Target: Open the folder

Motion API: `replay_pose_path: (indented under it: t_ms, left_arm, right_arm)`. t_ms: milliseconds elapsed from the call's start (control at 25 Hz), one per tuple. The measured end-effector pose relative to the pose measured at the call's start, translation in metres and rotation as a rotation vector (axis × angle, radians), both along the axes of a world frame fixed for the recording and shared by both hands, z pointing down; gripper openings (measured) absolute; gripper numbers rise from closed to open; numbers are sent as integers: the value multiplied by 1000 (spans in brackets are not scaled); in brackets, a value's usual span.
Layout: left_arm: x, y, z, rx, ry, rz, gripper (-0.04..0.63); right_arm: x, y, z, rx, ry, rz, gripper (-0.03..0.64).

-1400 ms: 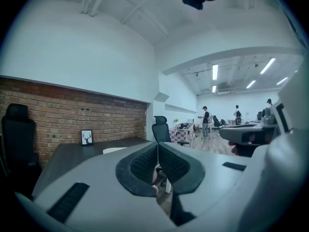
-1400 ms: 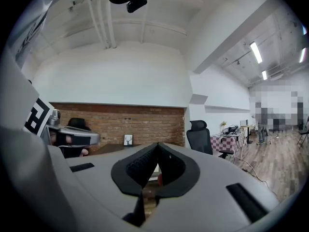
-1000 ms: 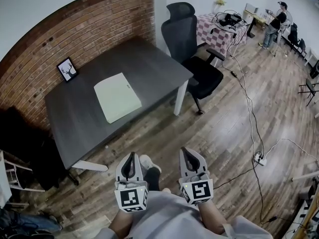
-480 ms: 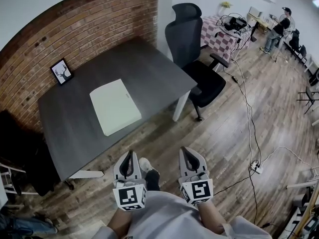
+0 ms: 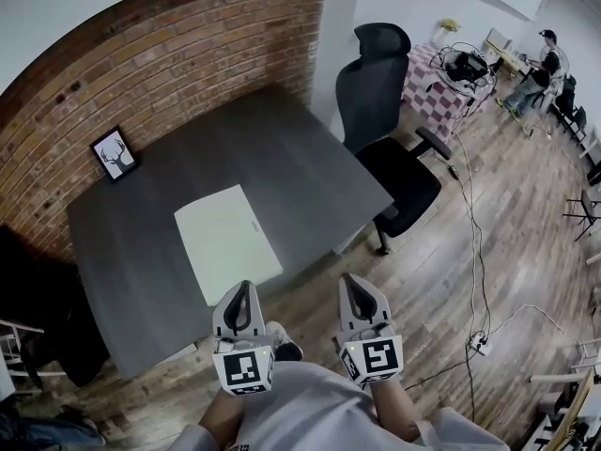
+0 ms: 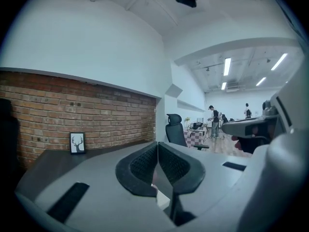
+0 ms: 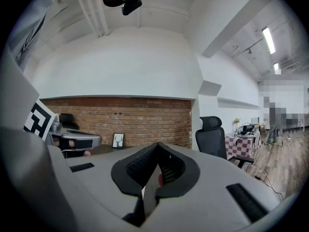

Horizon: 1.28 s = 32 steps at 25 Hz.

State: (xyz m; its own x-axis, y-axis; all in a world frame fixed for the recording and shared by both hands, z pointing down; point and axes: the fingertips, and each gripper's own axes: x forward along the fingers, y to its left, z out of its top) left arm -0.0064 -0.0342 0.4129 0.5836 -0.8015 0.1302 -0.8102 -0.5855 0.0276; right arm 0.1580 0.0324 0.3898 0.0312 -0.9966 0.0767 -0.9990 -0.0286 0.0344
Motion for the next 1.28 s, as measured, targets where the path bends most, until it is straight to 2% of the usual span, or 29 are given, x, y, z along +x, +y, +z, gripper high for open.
replay_pose_path:
  t_ms: [280,720,840,1080,1280]
  left_arm:
    - [2,-75,5,-12,-20,-41,6]
    - [-12,-106,21,-54,-47,-172,6]
    - [-19,-110,23,-51,-56,-229,6]
    - [-28,-113,26,-48,-79,-381,6]
    - [-13,-116,28,-36,-105,-402,8]
  right_arm:
    - [5,-86,6,-35,-9,-47,-2]
    - [4,-154,24,-106,-41,-180,-2]
    - [-5,-173,26,-113,-45,-253,-2]
    - [-27,-208,38,-167,-38,-467,0]
    - [-34,-223,63,-252,-33,-595,0]
